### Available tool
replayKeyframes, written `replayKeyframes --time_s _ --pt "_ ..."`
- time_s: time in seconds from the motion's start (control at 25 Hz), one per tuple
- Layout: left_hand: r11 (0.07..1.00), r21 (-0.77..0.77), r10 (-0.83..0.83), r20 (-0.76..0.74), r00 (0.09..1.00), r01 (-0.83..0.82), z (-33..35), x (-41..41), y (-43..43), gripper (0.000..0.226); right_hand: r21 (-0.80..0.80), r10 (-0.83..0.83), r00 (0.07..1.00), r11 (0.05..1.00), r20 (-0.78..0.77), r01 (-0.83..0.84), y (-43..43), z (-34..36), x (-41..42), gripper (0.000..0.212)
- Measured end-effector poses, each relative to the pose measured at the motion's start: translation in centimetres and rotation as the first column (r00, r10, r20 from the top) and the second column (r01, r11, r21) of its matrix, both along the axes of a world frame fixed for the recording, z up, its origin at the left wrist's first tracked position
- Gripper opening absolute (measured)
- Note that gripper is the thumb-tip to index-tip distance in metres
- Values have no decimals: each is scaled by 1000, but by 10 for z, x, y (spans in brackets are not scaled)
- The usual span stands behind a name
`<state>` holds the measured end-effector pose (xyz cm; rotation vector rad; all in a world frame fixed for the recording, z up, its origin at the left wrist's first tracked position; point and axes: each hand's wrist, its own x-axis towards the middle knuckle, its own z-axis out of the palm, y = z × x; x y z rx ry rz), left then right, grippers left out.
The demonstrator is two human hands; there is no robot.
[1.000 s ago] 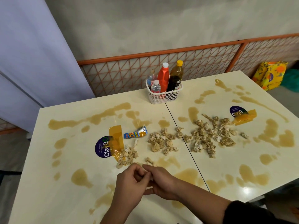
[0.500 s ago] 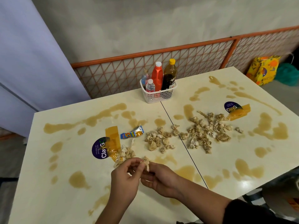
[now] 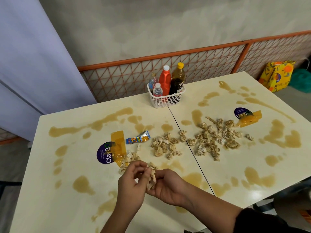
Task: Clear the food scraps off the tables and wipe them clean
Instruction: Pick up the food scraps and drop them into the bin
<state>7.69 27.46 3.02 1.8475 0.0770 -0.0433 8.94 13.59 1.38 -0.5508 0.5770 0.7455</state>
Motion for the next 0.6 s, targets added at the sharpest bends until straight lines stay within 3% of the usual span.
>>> replayKeyframes --time_s 0.08,0.16,0.24,0.4,0.6 --pt "980 193 -59 70 996 45 -3 -2 -4 14 36 33 999 999 2 -33 -4 7 0 41" --pt "930 355 -163 172 971 94 -10 -2 -8 8 62 33 999 998 -9 -32 -8 9 -1 56" --pt "882 448 -255 198 946 144 -12 -3 -13 8 34 -6 999 999 -34 7 -13 7 -5 59" --pt "806 467 -471 136 872 363 -9 -11 -27 30 -95 -76 995 993 -63 70 -32 11 -11 36" --pt "878 334 -408 150 901 342 -2 -24 -63 35 -42 -223 970 975 -95 220 -70 26 -21 25"
